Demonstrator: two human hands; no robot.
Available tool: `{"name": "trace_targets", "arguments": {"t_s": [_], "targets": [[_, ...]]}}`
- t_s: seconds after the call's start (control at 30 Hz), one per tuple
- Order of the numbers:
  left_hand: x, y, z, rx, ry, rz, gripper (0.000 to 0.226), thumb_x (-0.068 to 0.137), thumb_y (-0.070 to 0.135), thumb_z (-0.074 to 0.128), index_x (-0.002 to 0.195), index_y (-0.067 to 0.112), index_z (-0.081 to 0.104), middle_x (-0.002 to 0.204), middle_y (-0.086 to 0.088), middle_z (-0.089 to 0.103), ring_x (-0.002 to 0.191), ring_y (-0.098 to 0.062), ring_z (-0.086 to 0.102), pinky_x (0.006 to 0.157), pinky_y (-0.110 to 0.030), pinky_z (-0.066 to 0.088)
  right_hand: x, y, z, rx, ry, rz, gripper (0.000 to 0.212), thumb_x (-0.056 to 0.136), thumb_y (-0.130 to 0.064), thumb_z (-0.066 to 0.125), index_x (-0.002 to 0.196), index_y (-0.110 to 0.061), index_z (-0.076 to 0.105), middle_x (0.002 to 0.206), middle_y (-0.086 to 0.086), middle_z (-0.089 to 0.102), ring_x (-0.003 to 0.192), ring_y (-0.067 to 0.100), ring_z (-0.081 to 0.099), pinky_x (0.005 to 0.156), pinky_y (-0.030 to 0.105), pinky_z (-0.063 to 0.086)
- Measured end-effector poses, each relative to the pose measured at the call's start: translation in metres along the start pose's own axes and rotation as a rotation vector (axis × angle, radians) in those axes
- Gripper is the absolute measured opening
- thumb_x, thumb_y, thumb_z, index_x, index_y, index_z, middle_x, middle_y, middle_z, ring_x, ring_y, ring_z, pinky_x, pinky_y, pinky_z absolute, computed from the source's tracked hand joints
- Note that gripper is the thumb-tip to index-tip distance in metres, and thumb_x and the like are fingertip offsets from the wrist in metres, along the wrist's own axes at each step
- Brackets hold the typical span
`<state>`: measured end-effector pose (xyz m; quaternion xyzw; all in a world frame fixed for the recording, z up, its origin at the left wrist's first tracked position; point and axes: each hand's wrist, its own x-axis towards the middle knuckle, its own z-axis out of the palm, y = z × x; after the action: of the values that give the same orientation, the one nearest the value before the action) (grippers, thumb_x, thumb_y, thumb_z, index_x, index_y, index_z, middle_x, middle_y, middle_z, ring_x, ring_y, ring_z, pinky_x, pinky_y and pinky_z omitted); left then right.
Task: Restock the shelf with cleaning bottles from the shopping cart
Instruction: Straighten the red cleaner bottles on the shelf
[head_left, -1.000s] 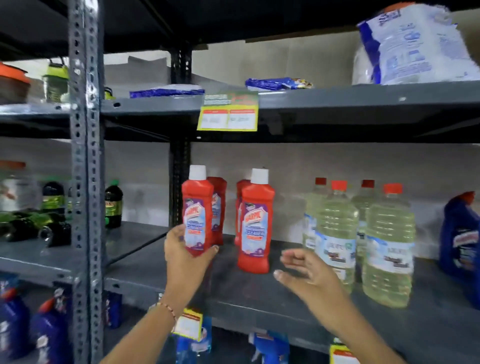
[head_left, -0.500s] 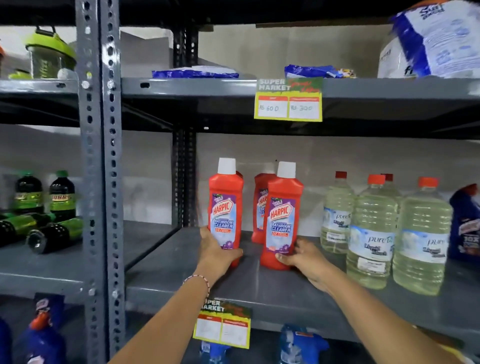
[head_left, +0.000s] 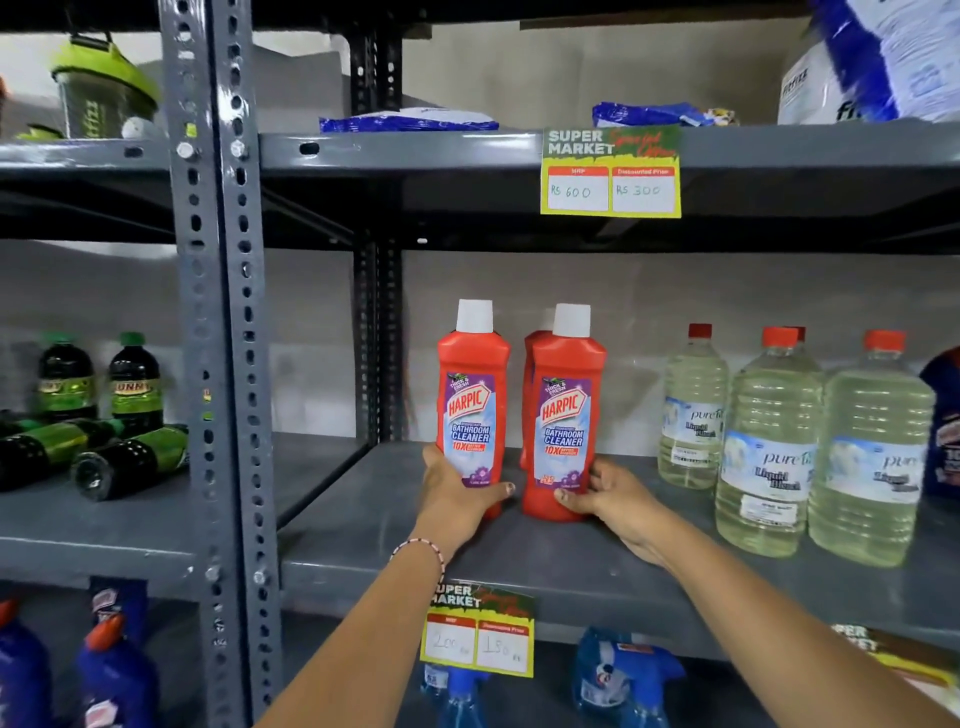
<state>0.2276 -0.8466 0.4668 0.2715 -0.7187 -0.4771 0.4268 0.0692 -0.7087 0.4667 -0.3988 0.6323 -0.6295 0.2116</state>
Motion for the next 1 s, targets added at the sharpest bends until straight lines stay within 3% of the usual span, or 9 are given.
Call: {"name": "trace_targets", "arguments": {"t_s": [0.17, 0.3, 0.43, 0.6, 0.8, 0.9, 1.0], "targets": [[0.000, -0.001, 0.000, 0.018, -0.009, -0.034, 0.075, 0.065, 0.021, 0.089, 0.112, 0.024, 0.031, 0.104, 0.004, 0.056, 0.096, -0.016, 0.058, 0.078, -0.030, 0.051, 0.002, 0.002, 0.001, -0.016, -0.001, 0.005, 0.054, 0.078, -0.002, 0.079, 0.125, -0.018, 0.057, 0.115, 0.000, 0.071, 0.108, 0.014, 0.067, 0.093, 0.030, 0.054], [0.001, -0.001, 0.000, 0.032, -0.005, -0.047, 0.075, 0.064, 0.019, 0.089, 0.112, 0.024, 0.031, 0.106, 0.001, 0.058, 0.098, -0.018, 0.060, 0.080, -0.033, 0.054, 0.003, 0.003, 0.001, -0.013, -0.021, 0.008, 0.046, 0.078, -0.004, 0.080, 0.112, -0.027, 0.059, 0.105, -0.012, 0.072, 0.100, 0.001, 0.067, 0.078, 0.017, 0.056], [0.002, 0.000, -0.001, 0.044, -0.006, -0.059, 0.075, 0.064, 0.018, 0.088, 0.112, 0.023, 0.032, 0.109, -0.002, 0.060, 0.102, -0.021, 0.061, 0.088, -0.039, 0.057, 0.003, 0.004, 0.001, -0.001, -0.028, 0.006, 0.047, 0.079, -0.004, 0.079, 0.115, -0.026, 0.059, 0.105, -0.012, 0.072, 0.101, 0.002, 0.066, 0.083, 0.020, 0.055], [0.003, -0.001, 0.000, 0.044, -0.011, -0.069, 0.075, 0.065, 0.020, 0.088, 0.113, 0.024, 0.031, 0.109, -0.001, 0.060, 0.101, -0.019, 0.060, 0.086, -0.037, 0.055, 0.003, 0.004, 0.000, -0.010, -0.029, 0.003, 0.049, 0.078, -0.006, 0.081, 0.116, -0.027, 0.059, 0.105, -0.014, 0.072, 0.101, 0.000, 0.067, 0.081, 0.018, 0.056], [0.005, -0.003, 0.002, 0.036, 0.004, -0.074, 0.076, 0.063, 0.022, 0.089, 0.112, 0.025, 0.030, 0.101, 0.004, 0.056, 0.095, -0.017, 0.057, 0.077, -0.031, 0.050, -0.002, 0.002, 0.002, -0.080, -0.013, 0.009, 0.063, 0.078, -0.010, 0.082, 0.134, -0.018, 0.054, 0.127, 0.002, 0.067, 0.120, 0.019, 0.062, 0.107, 0.043, 0.049], [0.004, -0.003, 0.003, 0.057, 0.021, -0.062, 0.079, 0.062, 0.022, 0.089, 0.113, 0.025, 0.030, 0.097, 0.007, 0.055, 0.096, -0.017, 0.058, 0.076, -0.031, 0.049, -0.006, -0.001, 0.003, -0.102, -0.012, 0.012, 0.065, 0.077, -0.011, 0.083, 0.135, -0.017, 0.053, 0.133, 0.005, 0.065, 0.122, 0.020, 0.061, 0.107, 0.044, 0.049], [0.002, 0.001, 0.004, 0.068, 0.050, -0.008, 0.087, 0.057, 0.015, 0.089, 0.121, 0.025, 0.032, 0.103, 0.005, 0.057, 0.106, -0.023, 0.061, 0.085, -0.032, 0.050, -0.015, -0.006, 0.005, -0.118, -0.001, 0.015, 0.066, 0.076, -0.006, 0.083, 0.134, -0.011, 0.053, 0.135, 0.010, 0.064, 0.119, 0.021, 0.063, 0.106, 0.042, 0.049]]}}
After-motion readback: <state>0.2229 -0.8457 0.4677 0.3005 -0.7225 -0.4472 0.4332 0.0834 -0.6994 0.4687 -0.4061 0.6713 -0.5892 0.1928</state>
